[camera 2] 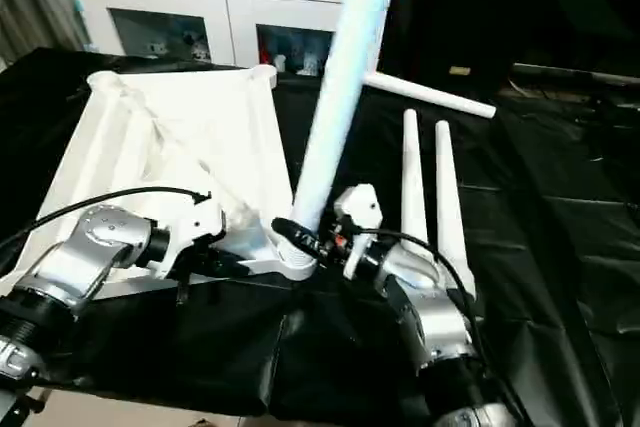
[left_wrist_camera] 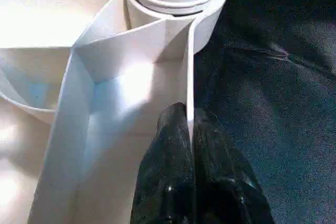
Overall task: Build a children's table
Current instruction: Insert table leg to table base
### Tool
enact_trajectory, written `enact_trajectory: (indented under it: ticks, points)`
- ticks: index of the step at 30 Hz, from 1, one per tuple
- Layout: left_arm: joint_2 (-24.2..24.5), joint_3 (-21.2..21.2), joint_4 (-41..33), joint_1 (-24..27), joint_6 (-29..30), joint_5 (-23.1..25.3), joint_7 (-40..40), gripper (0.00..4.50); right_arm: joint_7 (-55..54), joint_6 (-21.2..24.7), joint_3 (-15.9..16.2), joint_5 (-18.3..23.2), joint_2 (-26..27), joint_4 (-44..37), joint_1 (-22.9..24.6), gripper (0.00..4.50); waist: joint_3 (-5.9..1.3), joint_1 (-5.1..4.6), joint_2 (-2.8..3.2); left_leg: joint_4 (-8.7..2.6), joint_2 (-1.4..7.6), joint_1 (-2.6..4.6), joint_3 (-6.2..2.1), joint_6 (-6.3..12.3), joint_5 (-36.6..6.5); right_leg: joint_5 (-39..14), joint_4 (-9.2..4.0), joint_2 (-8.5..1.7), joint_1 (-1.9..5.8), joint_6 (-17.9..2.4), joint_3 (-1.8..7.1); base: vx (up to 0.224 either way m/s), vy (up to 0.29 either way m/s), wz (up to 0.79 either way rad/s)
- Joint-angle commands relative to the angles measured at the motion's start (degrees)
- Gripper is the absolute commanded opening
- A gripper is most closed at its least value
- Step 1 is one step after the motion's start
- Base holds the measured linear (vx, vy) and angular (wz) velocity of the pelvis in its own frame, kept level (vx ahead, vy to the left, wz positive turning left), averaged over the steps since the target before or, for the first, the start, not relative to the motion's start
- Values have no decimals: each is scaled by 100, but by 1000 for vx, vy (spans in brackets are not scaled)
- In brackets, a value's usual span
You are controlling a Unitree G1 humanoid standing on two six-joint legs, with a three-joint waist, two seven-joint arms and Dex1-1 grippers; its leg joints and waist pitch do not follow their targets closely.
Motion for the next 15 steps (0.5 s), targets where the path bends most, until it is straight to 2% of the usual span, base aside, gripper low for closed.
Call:
enact_trajectory:
  ticks: [1,4,5,7,9,10,15]
  points:
    - [90,98,64,-1,46,82,92,0,-49,594,208,-383,-161,456,76,186,-231,-17,43,-590,363,34,-206,-137,-2120,-2768,-617,-479,143,-916,299,0,0,0]
    - [130,81,60,17,26,96,76,0,94,999,266,-341,-200,492,-64,186,-226,-11,46,-582,367,66,-207,-156,-2217,-2972,-647,-495,105,-856,312,0,0,0]
    - [128,78,54,21,38,98,79,0,132,1093,311,-362,-240,516,-87,186,-228,-15,41,-588,368,56,-215,-163,-2222,-3007,-649,-498,116,-835,309,0,0,0]
    - [134,75,55,25,23,102,75,0,162,1070,386,-456,-290,569,-103,186,-228,-11,45,-596,374,49,-217,-175,-2190,-2935,-642,-494,114,-828,307,0,0,0]
    - [139,72,56,28,9,106,72,0,180,1046,437,-522,-323,607,-113,186,-232,-10,47,-590,374,79,-207,-186,-2239,-2907,-652,-493,93,-844,310,0,0,0]
    - [138,68,61,23,10,112,75,0,191,1039,471,-573,-349,649,-124,186,-232,-12,63,-595,375,77,-208,-194,-2260,-2835,-647,-486,98,-865,310,0,0,0]
    - [154,56,106,-11,-23,129,90,0,293,886,619,-718,-458,797,-188,186,-234,-18,54,-614,375,79,-209,-196,-2281,-2735,-646,-485,121,-910,298,0,0,0]
